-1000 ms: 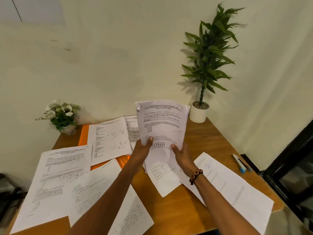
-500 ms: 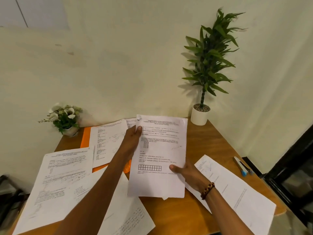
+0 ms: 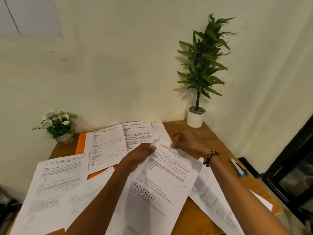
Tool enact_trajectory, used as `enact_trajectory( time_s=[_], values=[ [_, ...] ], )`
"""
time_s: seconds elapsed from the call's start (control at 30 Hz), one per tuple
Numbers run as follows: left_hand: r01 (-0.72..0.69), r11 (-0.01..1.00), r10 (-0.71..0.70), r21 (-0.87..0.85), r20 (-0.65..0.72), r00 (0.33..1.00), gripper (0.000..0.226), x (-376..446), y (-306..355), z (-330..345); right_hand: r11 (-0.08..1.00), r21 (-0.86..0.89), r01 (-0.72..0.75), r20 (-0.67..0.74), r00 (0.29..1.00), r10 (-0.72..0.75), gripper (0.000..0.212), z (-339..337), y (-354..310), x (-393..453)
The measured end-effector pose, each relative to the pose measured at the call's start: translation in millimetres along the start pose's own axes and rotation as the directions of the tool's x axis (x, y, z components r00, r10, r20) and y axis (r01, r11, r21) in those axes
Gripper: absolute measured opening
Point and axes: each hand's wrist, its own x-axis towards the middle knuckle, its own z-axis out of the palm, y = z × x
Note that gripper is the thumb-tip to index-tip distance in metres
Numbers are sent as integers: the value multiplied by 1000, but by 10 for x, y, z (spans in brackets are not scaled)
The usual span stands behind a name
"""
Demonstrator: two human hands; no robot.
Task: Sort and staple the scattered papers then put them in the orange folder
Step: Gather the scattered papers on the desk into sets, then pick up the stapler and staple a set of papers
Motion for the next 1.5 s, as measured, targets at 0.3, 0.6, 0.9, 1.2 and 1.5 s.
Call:
enact_trajectory(
  time_s=[0.3, 0.6, 0.9, 1.2, 1.5],
  values=[
    [-20, 997, 16, 70, 63, 998, 24, 79, -60, 286, 989, 103, 105, -122, 988, -92, 7, 485, -6, 191],
    [-78, 978, 69, 194, 52, 996, 32, 248, -123, 333, 985, 163, 54, -244, 970, -13, 12, 442, 133, 156],
    [-206, 943, 280, 261, -289, 916, 22, 422, -113, 719, 989, 141, -38, -373, 924, 89, 14, 461, 315, 147],
    [-225, 957, 270, 181, -283, 920, 19, 609, -107, 887, 937, 349, -11, -379, 913, 152, 11, 333, 577, 85],
    [-120, 964, 171, 237, -212, 962, 10, 792, 64, 1095, 941, 319, -112, -513, 814, 271, 8, 121, 996, -99]
  ],
)
